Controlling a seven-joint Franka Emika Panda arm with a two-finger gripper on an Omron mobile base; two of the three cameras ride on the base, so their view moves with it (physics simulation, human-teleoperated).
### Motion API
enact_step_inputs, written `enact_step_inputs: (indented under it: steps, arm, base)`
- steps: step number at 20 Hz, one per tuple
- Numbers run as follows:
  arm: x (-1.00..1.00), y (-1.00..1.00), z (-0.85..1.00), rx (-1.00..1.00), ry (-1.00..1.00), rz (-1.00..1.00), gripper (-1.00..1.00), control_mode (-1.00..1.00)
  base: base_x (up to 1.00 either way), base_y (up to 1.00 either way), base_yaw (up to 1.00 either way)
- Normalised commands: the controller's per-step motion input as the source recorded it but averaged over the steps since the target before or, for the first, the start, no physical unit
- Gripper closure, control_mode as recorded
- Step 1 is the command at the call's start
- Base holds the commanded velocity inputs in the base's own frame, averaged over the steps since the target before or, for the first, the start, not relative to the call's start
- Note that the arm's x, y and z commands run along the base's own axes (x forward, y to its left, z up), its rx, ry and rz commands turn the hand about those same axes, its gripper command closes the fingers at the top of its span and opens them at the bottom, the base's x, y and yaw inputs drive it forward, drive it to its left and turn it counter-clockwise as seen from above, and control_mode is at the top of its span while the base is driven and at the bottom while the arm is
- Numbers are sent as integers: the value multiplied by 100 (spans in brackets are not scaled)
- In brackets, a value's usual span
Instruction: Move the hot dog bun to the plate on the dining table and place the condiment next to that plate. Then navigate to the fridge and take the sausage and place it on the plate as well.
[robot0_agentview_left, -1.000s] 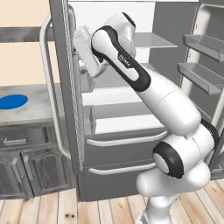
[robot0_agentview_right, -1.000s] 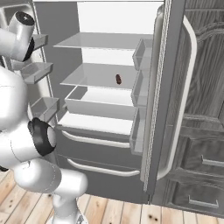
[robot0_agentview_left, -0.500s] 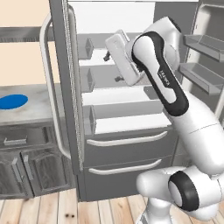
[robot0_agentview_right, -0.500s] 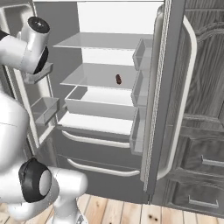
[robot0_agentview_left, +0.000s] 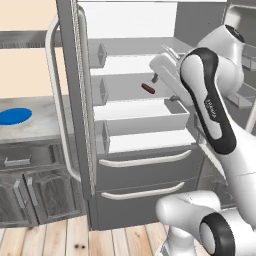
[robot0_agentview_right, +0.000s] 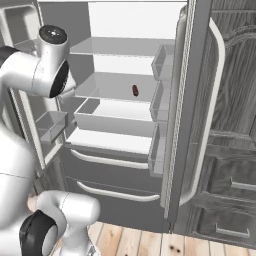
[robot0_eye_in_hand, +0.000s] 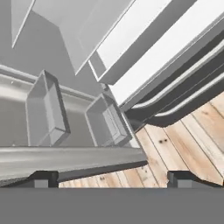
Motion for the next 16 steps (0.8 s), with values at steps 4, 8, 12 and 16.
enact_step_inputs:
  steps: [4,8,12,16]
  arm:
    - [-42,-82,-25,-39,-19,19,-100,-100]
    - [-45,-57,-58,-37,-30,36,-100,-100]
    - [-47,-26,-54,-36,-38,38,-100,-100]
    - [-46,1,-36,-34,-30,15,-100,-100]
  base:
    - [0,0,0]
    - [0,0,0]
    - [0,0,0]
    - [0,0,0]
